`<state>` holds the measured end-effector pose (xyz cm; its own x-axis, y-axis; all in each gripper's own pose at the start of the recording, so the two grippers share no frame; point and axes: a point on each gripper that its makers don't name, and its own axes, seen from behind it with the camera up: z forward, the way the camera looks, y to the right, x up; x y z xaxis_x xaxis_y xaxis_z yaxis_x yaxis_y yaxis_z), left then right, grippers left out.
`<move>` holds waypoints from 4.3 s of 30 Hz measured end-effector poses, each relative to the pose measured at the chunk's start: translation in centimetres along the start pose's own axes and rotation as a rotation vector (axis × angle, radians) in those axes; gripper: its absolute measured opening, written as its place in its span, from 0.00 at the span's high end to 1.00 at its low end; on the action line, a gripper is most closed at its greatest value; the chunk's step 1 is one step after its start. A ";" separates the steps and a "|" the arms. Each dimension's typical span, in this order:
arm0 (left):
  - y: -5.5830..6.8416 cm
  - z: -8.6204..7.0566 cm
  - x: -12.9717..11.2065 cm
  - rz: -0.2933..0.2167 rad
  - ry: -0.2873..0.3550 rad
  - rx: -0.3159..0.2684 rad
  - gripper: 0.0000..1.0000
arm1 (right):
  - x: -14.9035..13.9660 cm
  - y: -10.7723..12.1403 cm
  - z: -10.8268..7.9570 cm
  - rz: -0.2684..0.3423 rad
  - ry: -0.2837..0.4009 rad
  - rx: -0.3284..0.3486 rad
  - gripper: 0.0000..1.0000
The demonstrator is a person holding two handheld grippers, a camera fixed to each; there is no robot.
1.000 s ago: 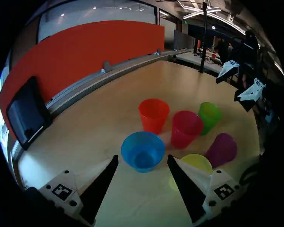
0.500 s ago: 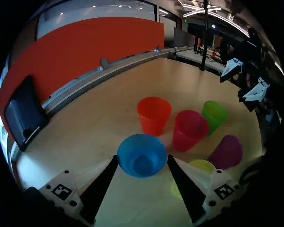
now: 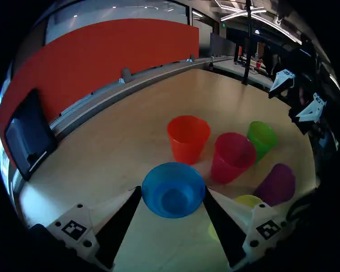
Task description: Pour water
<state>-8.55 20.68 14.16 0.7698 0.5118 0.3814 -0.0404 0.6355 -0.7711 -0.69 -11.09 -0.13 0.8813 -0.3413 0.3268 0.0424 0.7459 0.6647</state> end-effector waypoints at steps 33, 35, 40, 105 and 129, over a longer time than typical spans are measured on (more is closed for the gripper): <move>-0.5 -2.6 1.5 -0.033 0.078 0.033 0.11 | 0.1 -0.4 0.1 -0.002 0.000 0.001 0.00; -0.4 -3.0 2.0 -0.035 0.093 0.034 0.11 | 0.0 -0.4 0.1 -0.002 0.001 0.001 0.00; -0.1 -4.0 3.1 -0.037 0.135 0.033 0.11 | -0.1 -0.4 0.2 0.001 0.002 0.001 0.00; 1.5 -16.5 7.6 -0.056 0.455 0.123 0.11 | -6.6 -0.3 7.7 -0.030 -0.114 -0.009 0.00; 2.5 -18.2 6.8 -0.083 0.504 0.128 0.11 | -1.5 -0.6 5.0 -0.023 0.034 -0.045 0.08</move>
<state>8.18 15.23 5.54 0.9833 0.1348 0.1220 -0.0191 0.7440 -0.6680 -4.35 -13.87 2.35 0.8953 -0.3394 0.2885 0.0831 0.7635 0.6405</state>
